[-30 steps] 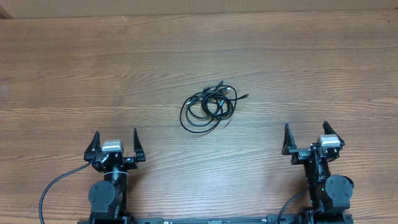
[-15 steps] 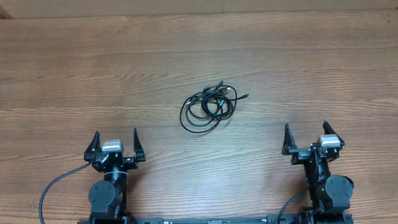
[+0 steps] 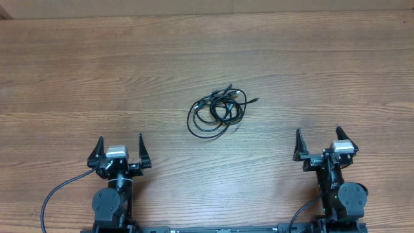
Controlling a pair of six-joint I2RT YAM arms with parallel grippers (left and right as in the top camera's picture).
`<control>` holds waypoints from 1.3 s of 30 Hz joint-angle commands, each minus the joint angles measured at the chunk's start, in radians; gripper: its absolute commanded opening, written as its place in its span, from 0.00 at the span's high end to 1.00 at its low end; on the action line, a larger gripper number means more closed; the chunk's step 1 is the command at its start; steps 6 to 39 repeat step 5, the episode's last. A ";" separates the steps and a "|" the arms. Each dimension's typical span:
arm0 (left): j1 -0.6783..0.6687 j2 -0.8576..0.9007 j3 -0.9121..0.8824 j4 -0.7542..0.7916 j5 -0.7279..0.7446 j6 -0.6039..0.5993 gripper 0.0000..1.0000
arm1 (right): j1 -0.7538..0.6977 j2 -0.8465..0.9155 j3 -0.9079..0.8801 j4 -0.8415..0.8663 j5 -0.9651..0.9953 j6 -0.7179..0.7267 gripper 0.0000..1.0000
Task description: Untangle cables
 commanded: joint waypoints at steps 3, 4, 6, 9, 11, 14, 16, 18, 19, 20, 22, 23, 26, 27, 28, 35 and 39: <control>0.007 -0.006 -0.004 0.000 0.008 0.019 0.00 | 0.008 -0.011 -0.010 0.005 0.009 -0.005 0.00; 0.007 -0.006 -0.004 0.000 0.008 0.019 0.01 | 0.008 -0.011 -0.010 0.005 0.009 -0.005 0.00; 0.007 -0.006 -0.004 0.000 0.008 0.019 0.01 | 0.008 -0.011 -0.010 0.005 0.009 -0.005 0.00; 0.007 -0.006 -0.004 0.000 0.008 0.019 0.01 | 0.008 -0.011 -0.010 0.005 0.009 -0.005 0.00; 0.007 -0.006 -0.004 0.000 0.008 0.019 0.01 | 0.008 -0.011 -0.010 0.005 0.009 -0.005 0.00; 0.007 -0.006 -0.004 0.000 0.008 0.019 0.01 | 0.008 -0.011 -0.010 0.005 0.009 -0.005 0.00; 0.007 -0.006 -0.004 0.000 0.008 0.019 0.01 | 0.008 -0.011 -0.010 0.005 0.009 -0.005 0.00; 0.007 -0.006 -0.004 0.000 0.008 0.019 0.01 | 0.008 -0.011 -0.010 0.005 0.009 -0.005 0.00; 0.007 -0.006 -0.004 0.000 0.008 0.019 0.01 | 0.008 -0.011 -0.010 0.005 0.009 -0.005 0.00; 0.007 -0.006 -0.004 0.000 0.008 0.019 0.01 | 0.008 -0.011 -0.010 0.005 0.009 -0.005 0.00; 0.007 -0.006 -0.004 0.000 0.008 0.019 0.01 | 0.008 -0.011 -0.010 0.005 0.009 -0.005 0.00; 0.007 -0.006 -0.004 0.000 0.008 0.019 0.01 | 0.008 -0.011 -0.010 0.005 0.009 -0.005 0.00; 0.007 -0.006 -0.004 0.000 0.008 0.019 0.01 | 0.008 -0.011 -0.010 0.005 0.009 -0.005 0.00; 0.007 -0.006 -0.004 0.000 0.008 0.019 0.01 | 0.008 -0.011 -0.010 0.005 0.009 -0.005 0.00; 0.007 -0.006 -0.004 0.000 0.008 0.019 0.01 | 0.008 -0.011 -0.010 0.005 0.009 -0.005 0.00; 0.007 -0.006 -0.004 0.000 0.008 0.019 0.01 | 0.008 -0.011 -0.010 0.005 0.009 -0.005 0.00; 0.007 -0.006 -0.004 0.000 0.008 0.019 0.01 | 0.008 -0.011 -0.010 0.005 0.009 -0.005 0.00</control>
